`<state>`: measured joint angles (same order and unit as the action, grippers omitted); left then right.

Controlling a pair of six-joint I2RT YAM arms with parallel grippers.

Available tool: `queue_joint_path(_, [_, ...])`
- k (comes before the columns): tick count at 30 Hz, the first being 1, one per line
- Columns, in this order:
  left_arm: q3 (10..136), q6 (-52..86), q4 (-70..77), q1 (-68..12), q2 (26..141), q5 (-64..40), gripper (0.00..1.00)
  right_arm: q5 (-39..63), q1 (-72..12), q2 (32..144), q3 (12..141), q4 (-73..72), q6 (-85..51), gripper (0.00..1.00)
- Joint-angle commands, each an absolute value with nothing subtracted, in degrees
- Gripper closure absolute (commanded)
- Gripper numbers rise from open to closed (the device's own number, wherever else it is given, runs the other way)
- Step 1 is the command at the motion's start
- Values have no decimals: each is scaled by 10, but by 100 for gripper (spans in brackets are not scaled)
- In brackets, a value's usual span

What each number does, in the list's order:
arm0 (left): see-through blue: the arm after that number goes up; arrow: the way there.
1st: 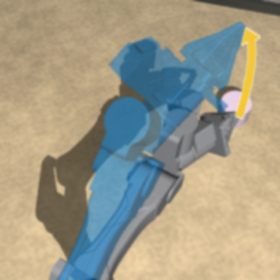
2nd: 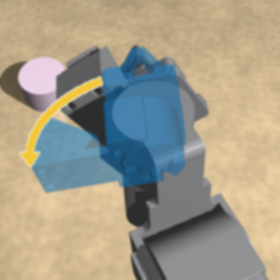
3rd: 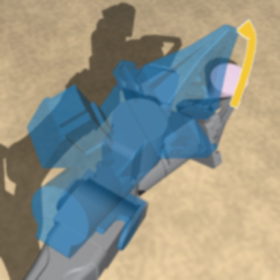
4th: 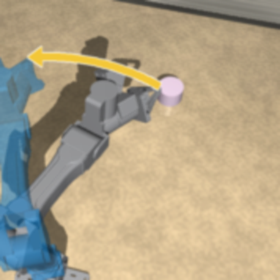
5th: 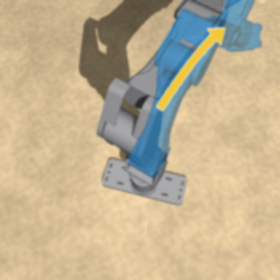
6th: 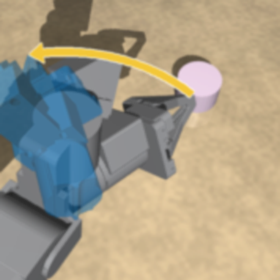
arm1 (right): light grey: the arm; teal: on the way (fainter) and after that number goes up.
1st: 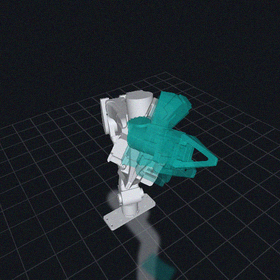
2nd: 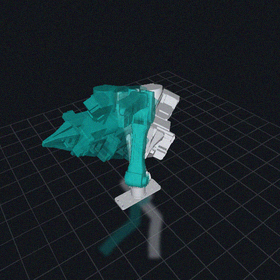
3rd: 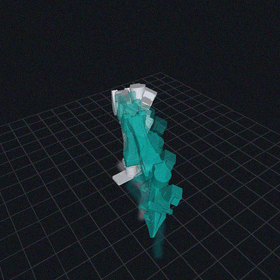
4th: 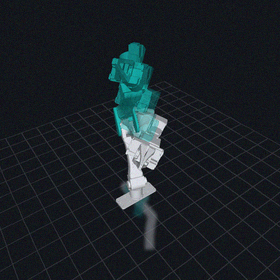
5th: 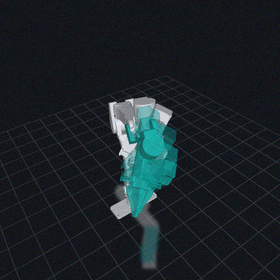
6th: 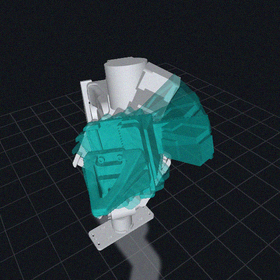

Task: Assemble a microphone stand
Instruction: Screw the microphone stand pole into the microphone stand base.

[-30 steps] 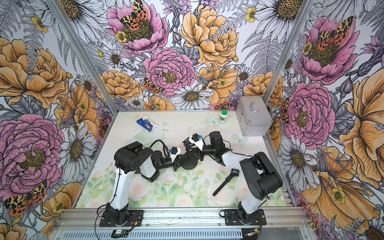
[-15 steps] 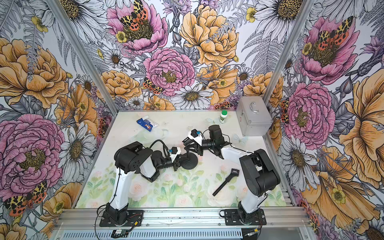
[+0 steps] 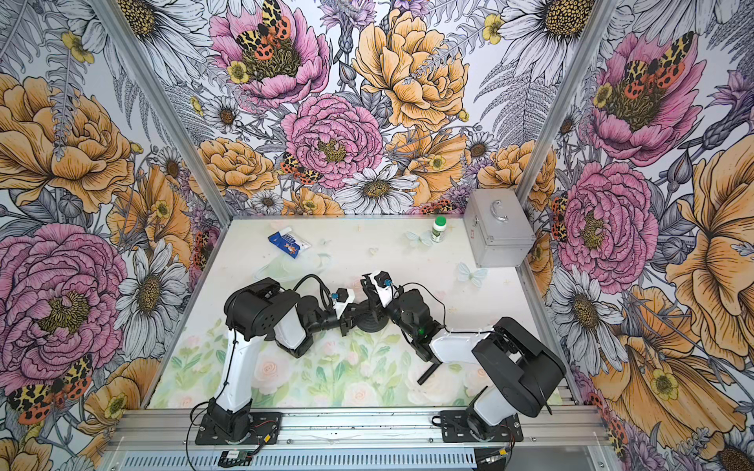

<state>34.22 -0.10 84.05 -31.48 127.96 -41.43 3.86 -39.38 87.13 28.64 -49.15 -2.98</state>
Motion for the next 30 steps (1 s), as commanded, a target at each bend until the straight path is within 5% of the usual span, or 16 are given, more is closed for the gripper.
queue_joint_path(1, [331,13,809,-310,1313,-384,80,145,-334,870,295,-423,36,76])
queue_joint_path(4, [329,15,809,-312,1316,-386,80,320,-285,861,330,-344,76,67])
queue_joint_path(14, [328,6,809,-316,1312,-385,81,528,-220,902,441,-145,169,58])
queue_joint_path(22, [316,7,809,-313,1287,-381,78,471,-224,914,437,-175,140,73])
queue_joint_path(30, [311,9,809,-318,1251,-375,73,459,-224,883,363,-289,70,61])
